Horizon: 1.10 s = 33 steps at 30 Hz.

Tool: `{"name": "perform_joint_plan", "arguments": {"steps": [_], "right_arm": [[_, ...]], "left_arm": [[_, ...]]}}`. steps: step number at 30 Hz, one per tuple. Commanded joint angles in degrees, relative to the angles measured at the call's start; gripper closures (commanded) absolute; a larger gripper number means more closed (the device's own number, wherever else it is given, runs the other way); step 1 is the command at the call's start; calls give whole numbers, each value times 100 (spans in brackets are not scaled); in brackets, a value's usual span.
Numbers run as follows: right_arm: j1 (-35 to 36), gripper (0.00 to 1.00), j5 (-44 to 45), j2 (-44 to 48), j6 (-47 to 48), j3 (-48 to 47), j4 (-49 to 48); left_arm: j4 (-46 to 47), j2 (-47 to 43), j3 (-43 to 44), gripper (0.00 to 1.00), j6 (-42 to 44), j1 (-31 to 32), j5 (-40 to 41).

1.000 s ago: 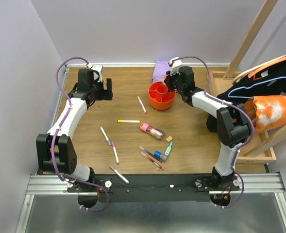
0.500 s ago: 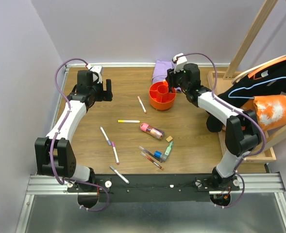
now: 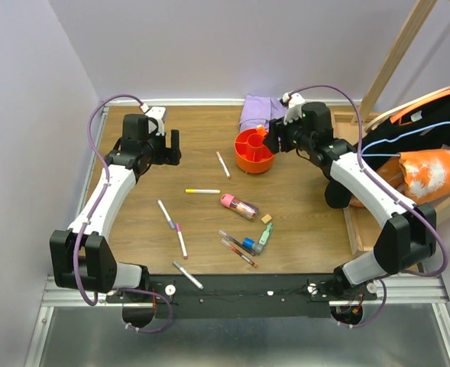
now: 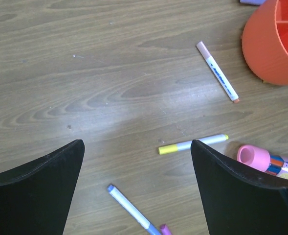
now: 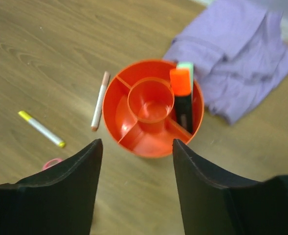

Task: Sort the stationery into containers
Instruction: Pick up the pen from the center of the board.

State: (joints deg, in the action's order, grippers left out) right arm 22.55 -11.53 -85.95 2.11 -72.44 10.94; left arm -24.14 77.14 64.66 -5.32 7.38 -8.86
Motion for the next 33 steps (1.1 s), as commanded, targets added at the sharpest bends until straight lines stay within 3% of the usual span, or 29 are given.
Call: {"name": "perform_joint_plan", "arguments": {"steps": [1, 8, 14, 20, 23, 27, 33], "right_arm": [[-5, 19, -92, 333, -1327, 379, 1279], [4, 20, -7, 466, -985, 468, 1569], [109, 25, -543, -121, -301, -743, 2183], [645, 30, -534, -967, 149, -2009, 2817], [952, 31, -508, -1151, 621, -2159, 2624], [1532, 33, -429, -1660, 1545, -2440, 2606], [2086, 34, -658, -2732, 2328, -3204, 2676]], "left_arm": [[-398, -129, -112, 1, 75, 237, -107], [-968, 19, 116, 1, -117, 466, 359], [-1347, -253, 169, 1, -610, 475, 280], [-1129, -656, -226, 3, 398, 493, -624], [-1276, -525, 115, 1, 480, 484, 154], [-1654, -814, 354, 1, 296, -68, 447], [-2199, -1113, 363, 1, -250, -1554, 368]]}}
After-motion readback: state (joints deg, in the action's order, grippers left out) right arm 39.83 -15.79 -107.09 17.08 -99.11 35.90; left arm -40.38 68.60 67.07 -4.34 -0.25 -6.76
